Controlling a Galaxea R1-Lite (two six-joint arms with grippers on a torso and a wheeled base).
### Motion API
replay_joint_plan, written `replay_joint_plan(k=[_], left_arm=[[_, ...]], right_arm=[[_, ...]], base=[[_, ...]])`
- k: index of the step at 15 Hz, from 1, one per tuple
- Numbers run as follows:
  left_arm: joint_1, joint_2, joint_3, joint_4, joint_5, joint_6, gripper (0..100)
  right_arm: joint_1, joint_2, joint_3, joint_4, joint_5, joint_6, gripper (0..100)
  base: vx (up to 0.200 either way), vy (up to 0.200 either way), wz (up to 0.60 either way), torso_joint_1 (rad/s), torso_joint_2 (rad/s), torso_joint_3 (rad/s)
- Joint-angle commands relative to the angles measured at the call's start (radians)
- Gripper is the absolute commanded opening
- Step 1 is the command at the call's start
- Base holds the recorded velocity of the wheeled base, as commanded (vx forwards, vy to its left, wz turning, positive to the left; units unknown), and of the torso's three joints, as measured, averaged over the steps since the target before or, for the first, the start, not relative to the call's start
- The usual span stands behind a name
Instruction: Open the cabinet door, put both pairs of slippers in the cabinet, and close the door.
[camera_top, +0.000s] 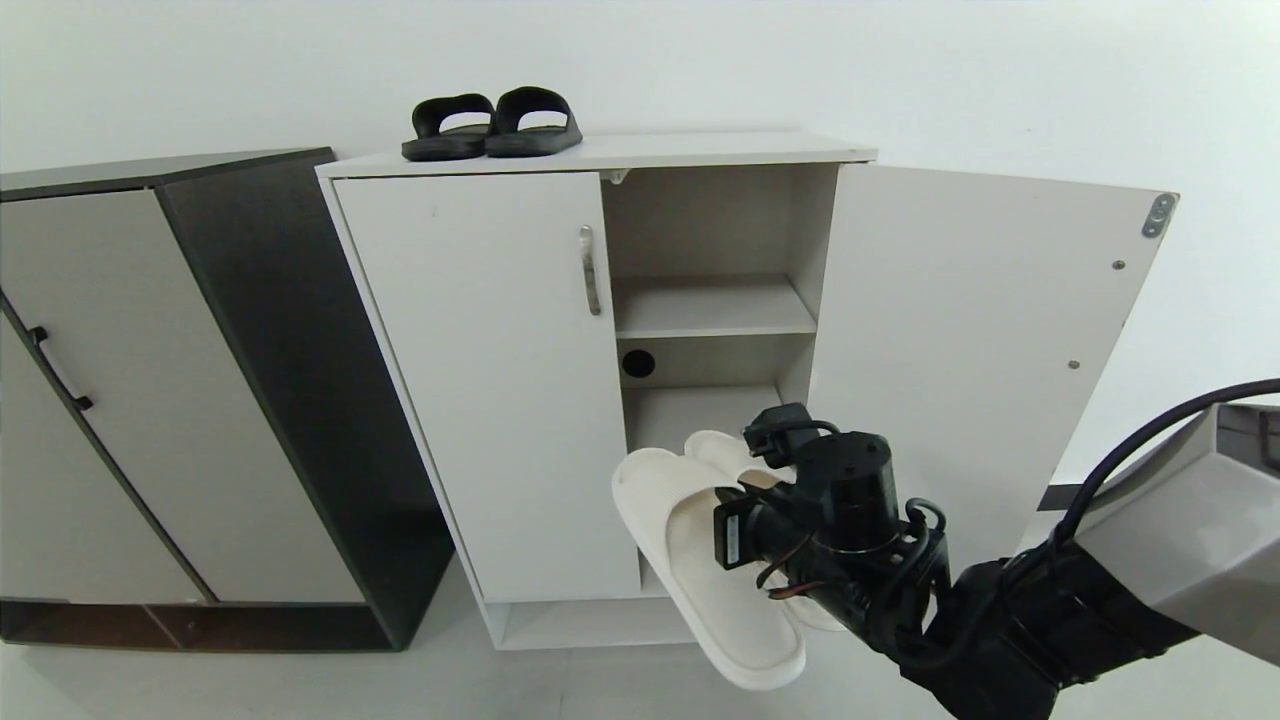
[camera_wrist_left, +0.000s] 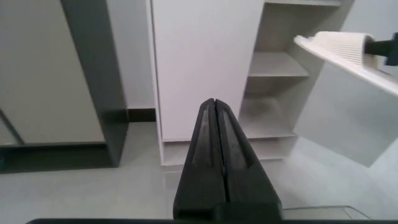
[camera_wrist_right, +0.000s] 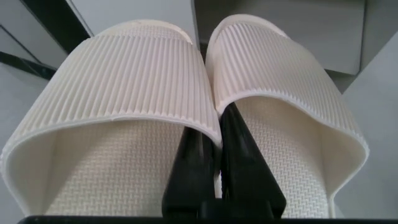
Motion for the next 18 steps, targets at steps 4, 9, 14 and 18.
replay_joint_plan(k=[4, 9, 14, 18], left_arm=[[0.076, -0.088, 0.004, 0.031, 0.017, 0.077, 0], [0.076, -0.088, 0.004, 0.028, -0.019, 0.064, 0], [0.076, -0.088, 0.004, 0.028, -0.022, 0.052, 0], [0.076, -0.088, 0.004, 0.03, -0.03, 0.052, 0]], right_arm=[[0.002, 0.01, 0.008, -0.002, -0.004, -0.001, 0], [0.015, 0.054, -0.021, 0.012, -0.042, 0.003, 0], [0.055, 0.077, -0.181, 0.324, -0.068, 0.156, 0], [0.059, 0.111, -0.234, 0.353, -0.167, 0.18, 0]], base=[[0.0, 0.0, 0.0, 0.0, 0.0, 0.0], [0.0, 0.0, 0.0, 0.0, 0.0, 0.0], [0.0, 0.0, 0.0, 0.0, 0.0, 0.0], [0.0, 0.0, 0.0, 0.0, 0.0, 0.0]])
